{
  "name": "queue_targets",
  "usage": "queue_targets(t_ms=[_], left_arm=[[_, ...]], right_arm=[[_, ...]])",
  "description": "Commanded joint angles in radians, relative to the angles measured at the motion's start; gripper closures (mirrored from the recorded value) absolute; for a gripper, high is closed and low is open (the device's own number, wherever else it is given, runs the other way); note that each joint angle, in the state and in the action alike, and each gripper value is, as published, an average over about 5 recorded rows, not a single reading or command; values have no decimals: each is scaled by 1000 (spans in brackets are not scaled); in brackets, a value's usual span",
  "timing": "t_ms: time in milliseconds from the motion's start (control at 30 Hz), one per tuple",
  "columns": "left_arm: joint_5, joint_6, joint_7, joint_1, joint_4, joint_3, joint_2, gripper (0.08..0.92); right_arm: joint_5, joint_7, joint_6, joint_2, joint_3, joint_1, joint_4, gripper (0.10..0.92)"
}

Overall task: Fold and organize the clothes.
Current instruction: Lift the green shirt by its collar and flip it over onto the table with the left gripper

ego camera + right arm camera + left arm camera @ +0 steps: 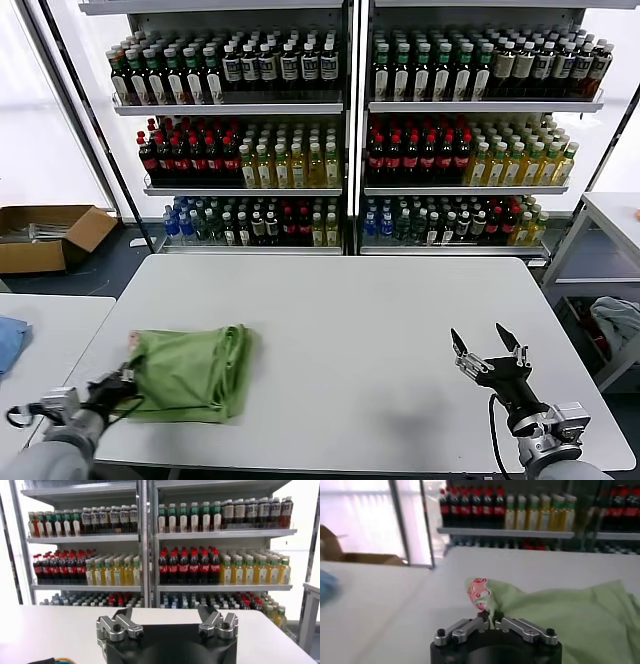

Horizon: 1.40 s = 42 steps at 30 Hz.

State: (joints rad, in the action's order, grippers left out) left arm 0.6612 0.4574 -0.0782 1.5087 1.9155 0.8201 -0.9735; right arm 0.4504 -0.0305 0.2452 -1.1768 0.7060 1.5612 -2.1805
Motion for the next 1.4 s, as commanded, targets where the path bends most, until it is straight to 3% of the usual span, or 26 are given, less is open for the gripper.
queue_targets(t_ms=[33,133,233,400,533,800,1100,1400], left_arm=[[30,16,96,41,-111,362,354,890],[32,40,96,19,-98,345,391,890],[21,58,91,-8,-57,300,378,890],[-52,84,63,-40,50,173,241,890],[-66,99,9,-56,145,-12,113,890],[399,119,-270,-204,268,-453,-76,890],[586,84,-399,-384,192,-626,-152,890],[547,54,-449,-408,73,-662,-245,887]], right_arm=[[9,-4,-3,-3,1,-5,-1,203],[15,-6,-7,-4,9,3,-4,203],[22,-11,-13,-5,25,19,-10,203],[33,-20,-23,-11,62,40,-12,203],[36,-22,-26,-11,84,57,-22,203],[34,-7,-13,-12,93,68,-61,203],[17,-1,-6,-25,78,84,-79,203],[8,8,15,-24,39,89,-93,203]])
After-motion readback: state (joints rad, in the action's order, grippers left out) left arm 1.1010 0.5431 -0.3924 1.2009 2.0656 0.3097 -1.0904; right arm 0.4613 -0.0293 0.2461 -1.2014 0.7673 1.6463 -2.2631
